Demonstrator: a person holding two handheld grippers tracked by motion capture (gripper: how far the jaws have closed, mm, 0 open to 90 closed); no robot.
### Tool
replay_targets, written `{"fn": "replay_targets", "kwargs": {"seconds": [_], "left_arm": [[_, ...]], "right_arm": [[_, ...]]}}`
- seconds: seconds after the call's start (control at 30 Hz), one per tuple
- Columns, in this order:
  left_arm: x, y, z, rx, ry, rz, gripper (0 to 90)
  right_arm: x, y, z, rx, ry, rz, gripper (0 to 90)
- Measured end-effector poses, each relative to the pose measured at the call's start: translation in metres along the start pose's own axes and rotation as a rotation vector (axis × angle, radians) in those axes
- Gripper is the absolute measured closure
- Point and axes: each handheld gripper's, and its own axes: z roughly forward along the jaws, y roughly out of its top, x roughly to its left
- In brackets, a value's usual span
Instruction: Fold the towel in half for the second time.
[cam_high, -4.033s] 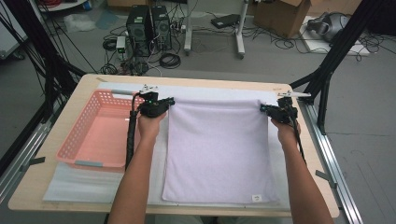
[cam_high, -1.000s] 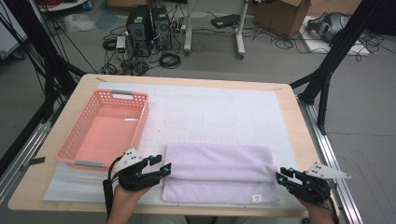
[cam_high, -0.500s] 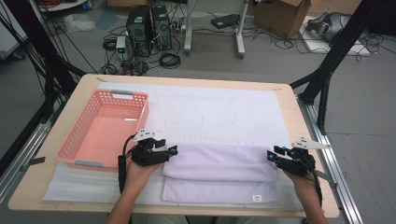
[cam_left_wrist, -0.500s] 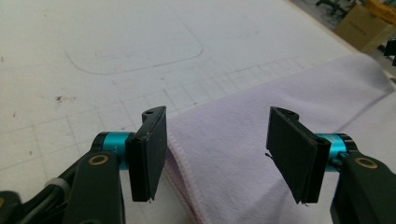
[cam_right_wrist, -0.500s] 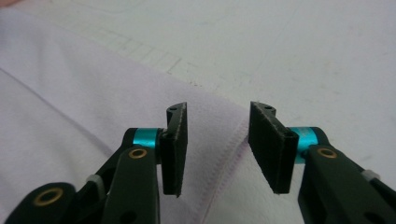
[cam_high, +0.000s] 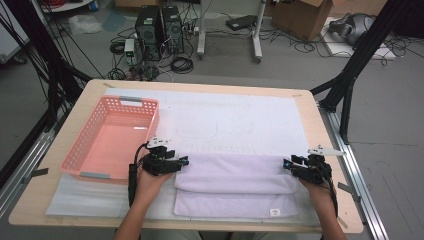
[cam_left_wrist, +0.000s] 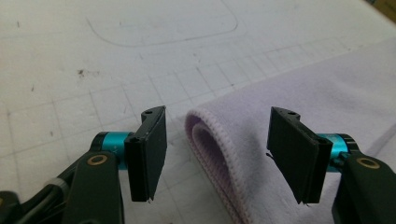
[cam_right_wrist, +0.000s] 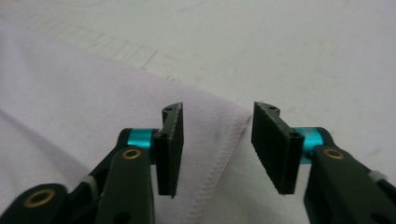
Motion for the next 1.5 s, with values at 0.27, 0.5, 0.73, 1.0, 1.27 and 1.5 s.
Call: {"fn": "replay_targets", "kwargs": {"seconds": [0.27, 0.5, 0.73, 1.0, 1.27, 1.5], "left_arm": [[-0.001, -0.005, 0.005, 0.015, -0.010, 0.034, 48.1], [-0.006, 0.000, 0.007, 0.022, -0.025, 0.038, 81.3], [0.000, 0.024, 0.012, -0.061, 0.011, 0.000, 81.8], [0.013, 0.052, 0.025, -0.107, 0.024, -0.029, 81.7], [0.020, 0.051, 0.035, -0.078, 0.042, -0.050, 81.4], [0.017, 0.053, 0.024, -0.096, 0.018, -0.069, 54.3]], "right_arm": [[0.008, -0.008, 0.006, 0.067, 0.019, -0.011, 61.7], [0.005, -0.008, 0.007, 0.056, 0.077, 0.035, 79.1], [-0.001, 0.012, 0.010, -0.026, 0.018, 0.041, 79.6], [-0.015, 0.039, 0.027, -0.044, -0.006, 0.063, 79.4], [-0.021, 0.051, 0.042, -0.027, -0.025, 0.061, 79.1], [-0.024, 0.051, 0.036, -0.054, -0.035, 0.103, 61.7]]}}
